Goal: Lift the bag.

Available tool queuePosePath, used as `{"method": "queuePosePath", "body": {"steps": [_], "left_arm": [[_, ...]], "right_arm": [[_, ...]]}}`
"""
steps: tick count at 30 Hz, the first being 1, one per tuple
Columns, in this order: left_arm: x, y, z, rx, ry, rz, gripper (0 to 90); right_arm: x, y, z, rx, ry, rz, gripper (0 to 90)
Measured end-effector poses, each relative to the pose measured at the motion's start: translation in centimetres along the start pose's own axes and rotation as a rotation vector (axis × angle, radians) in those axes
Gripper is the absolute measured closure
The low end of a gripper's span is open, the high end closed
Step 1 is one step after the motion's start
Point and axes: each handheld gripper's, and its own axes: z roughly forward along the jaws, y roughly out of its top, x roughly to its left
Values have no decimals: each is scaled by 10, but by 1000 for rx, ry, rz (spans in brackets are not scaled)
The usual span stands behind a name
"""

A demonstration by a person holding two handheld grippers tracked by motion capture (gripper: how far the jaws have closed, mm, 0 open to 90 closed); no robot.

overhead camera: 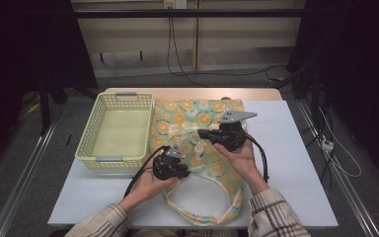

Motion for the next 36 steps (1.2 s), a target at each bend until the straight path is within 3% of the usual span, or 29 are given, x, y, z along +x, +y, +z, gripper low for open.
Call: {"method": "queuePosePath", "body": {"steps": [3,5,8,10,12,13,18,27,36], "left_arm": [[2,0,1,-14,3,-39,843],[4,-1,1,-26,-19,-66,900],[1,0,0,-19,-4,-50,900],[-1,0,-1,-21,30,-41,900],[-1,0,-2,-64,-9,-52,900],[-2,1,-5,-69,7,-48,900],[-3,3,-23,-138,-13,-46,900],[-4,14,-51,-235,-17,-33,900],[-2,25,-80,-338,-15,-46,900]], "right_arm": [[0,-1,1,3,0,0,900],[0,-1,1,4,1,1,900],[-1,-1,1,4,-1,0,900],[-2,0,0,2,-1,0,900],[-2,-1,-1,0,-3,1,900],[-3,-1,-1,-1,-4,4,900],[-5,0,-3,-13,-11,7,900],[-8,3,-12,-41,-26,17,900],[-8,15,-15,-77,-25,10,900]]}}
